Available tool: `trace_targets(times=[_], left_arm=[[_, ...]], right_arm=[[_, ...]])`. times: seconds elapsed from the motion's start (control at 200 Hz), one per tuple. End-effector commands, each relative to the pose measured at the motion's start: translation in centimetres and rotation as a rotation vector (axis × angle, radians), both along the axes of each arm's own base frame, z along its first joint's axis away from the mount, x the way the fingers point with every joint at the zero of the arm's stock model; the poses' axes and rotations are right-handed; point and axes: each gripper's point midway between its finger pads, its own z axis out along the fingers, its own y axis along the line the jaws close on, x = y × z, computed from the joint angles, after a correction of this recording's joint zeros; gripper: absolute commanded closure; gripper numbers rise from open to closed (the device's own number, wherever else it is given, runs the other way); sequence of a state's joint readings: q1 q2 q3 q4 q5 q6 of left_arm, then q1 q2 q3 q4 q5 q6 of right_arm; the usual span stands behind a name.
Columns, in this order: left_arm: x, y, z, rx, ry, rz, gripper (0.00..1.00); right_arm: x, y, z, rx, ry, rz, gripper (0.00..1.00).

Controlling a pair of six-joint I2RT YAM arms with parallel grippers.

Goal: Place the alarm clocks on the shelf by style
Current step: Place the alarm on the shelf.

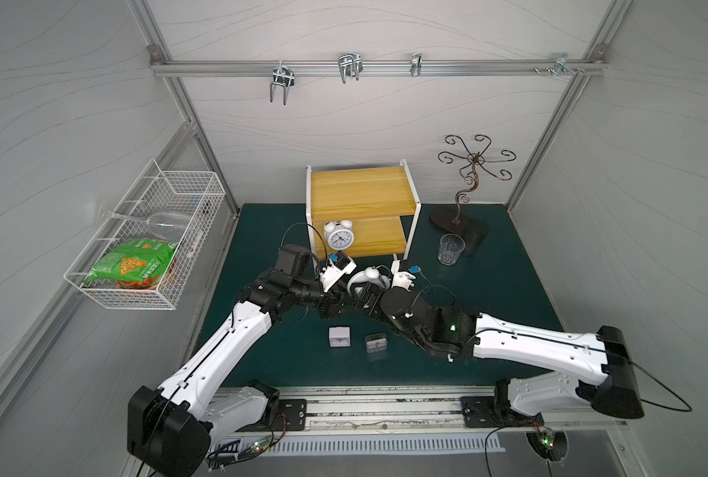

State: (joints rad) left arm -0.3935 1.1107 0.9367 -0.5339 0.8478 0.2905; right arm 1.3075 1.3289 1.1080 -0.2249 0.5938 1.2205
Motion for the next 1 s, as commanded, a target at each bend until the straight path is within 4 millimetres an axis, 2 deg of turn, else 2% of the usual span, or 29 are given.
trace_targets(times=[0.0,0.355,0.42,0.535,0.61,0.715,0.835,0.99], left_arm=[[0.3,-0.6,1.8,-0.044,-0.054,-0.023,0.79],[0.1,-0.6,1.7,-0.044,-0.055,-0.027,0.76],[0.1,-0.6,1.7,-0.043,-0.056,-0.025,0.67],[0.2,-0.3,1.2,-0.019,-0.058,-0.011,0.33],[0.3,0.0,0.8,0.005,-0.065,0.001,0.23],[0.2,0.5,0.3,0.036,-0.072,0.009,0.18],[-0.3,1.0,-0.3,0.076,-0.070,0.009,0.17],[-1.0,1.6,-1.0,0.117,-0.064,-0.002,0.17]], right_arm=[[0.0,0.7,1.6,0.060,-0.013,-0.025,0.01],[0.1,0.1,1.4,0.044,-0.039,-0.044,0.19],[0.2,-0.1,1.7,0.029,-0.069,-0.039,0.22],[1.0,-1.2,2.4,-0.036,-0.142,-0.015,0.23],[1.8,-1.8,2.5,-0.086,-0.186,0.022,0.23],[3.4,-2.9,2.2,-0.177,-0.258,0.066,0.22],[5.5,-4.2,1.9,-0.296,-0.381,0.083,0.24],[8.0,-4.8,1.2,-0.408,-0.521,0.098,0.26]])
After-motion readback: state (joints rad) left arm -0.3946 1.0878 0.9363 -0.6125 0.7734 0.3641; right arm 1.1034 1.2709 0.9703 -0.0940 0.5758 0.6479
